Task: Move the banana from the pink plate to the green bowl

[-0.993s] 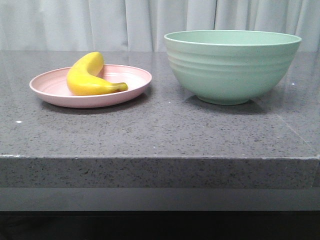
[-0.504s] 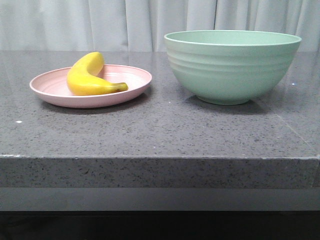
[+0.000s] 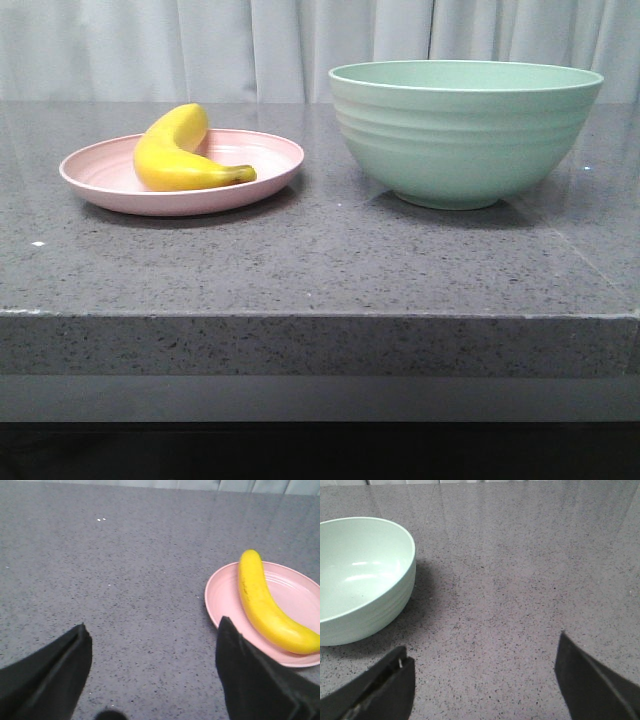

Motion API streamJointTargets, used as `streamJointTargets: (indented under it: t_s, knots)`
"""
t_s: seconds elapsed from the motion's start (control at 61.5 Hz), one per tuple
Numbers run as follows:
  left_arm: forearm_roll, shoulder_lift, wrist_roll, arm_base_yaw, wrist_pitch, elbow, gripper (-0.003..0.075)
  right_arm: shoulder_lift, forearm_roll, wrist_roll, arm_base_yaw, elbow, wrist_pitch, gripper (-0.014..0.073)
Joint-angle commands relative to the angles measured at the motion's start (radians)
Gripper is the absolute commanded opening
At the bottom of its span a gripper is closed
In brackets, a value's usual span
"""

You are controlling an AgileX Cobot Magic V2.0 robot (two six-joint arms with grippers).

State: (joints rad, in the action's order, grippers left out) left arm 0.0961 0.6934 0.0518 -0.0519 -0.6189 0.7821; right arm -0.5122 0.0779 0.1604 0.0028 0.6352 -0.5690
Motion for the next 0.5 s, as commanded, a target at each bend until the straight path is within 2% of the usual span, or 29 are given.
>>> streamJointTargets:
  t_s: [0.0,0.081,0.293,0.407,0.488]
  knots:
    - [0.111,0.045,0.088,-0.021,0.034,0.074,0.0511,-0.01,0.016,-0.001,0.002,0.023,0.067,0.0593]
    - [0.171,0.092,0.153,-0.066,0.033,0.107,0.0512,-0.01,0.016,-0.001,0.002,0.023,0.067,0.0593]
    - [0.169,0.236,0.153,-0.224,0.026,0.211,0.0512,-0.01,0.016,-0.001,0.002,0.023,0.067,0.0593]
    - [0.109,0.345,0.145,-0.31,0.009,0.289,0.0515,-0.01,0.016,-0.001,0.002,0.023,0.067,0.0593]
    - [0.026,0.434,0.067,-0.359,-0.041,0.368,0.0515,-0.01,0.016,-0.001,0.002,0.023,0.067,0.0593]
